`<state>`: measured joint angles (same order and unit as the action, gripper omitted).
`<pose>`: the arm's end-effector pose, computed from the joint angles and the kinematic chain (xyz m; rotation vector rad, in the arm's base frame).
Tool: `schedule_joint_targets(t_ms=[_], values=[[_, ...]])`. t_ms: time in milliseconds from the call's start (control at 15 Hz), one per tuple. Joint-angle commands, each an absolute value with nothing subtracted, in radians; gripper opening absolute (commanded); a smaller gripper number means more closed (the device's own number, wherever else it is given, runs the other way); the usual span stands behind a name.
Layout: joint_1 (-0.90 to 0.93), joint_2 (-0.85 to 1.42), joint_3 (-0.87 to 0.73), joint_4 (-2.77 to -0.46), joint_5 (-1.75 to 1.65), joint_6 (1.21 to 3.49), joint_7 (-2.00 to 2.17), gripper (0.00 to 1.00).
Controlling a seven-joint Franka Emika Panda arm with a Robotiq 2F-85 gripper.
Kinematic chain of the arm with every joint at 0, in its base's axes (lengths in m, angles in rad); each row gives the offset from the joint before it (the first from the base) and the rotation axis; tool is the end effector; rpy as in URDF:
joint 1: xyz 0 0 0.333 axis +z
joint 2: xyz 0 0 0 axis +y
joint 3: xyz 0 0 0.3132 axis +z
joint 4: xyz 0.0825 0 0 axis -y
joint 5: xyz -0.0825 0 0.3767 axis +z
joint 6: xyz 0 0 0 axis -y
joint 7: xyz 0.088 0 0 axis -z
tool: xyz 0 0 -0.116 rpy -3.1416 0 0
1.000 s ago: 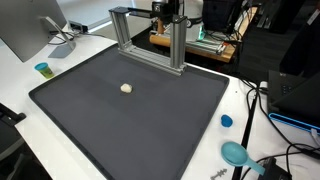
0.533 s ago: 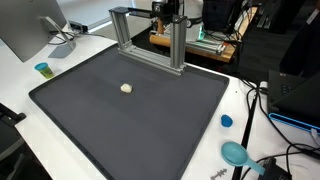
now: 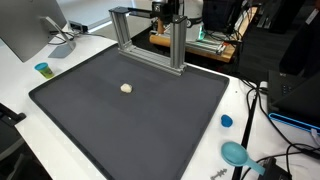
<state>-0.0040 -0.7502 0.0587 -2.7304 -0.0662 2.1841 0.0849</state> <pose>0.3347 0.0147 0.4481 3.0402 -0.0140 0.3175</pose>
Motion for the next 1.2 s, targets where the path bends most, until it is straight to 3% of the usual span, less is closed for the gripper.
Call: schedule_joint_targets(t_ms=[0, 933, 1000, 1133], values=[[0.012, -0.758, -0.004, -2.742, -0.037, 2.171, 0.007, 1.0], [-0.002, -0.758, 0.003, -2.741, -0.038, 2.157, 0.007, 1.0], [-0.001, -0.762, 0.005, -2.741, -0.038, 2.146, 0.007, 0.98], [0.001, -0.765, 0.015, -2.741, -0.039, 2.141, 0.011, 0.81]])
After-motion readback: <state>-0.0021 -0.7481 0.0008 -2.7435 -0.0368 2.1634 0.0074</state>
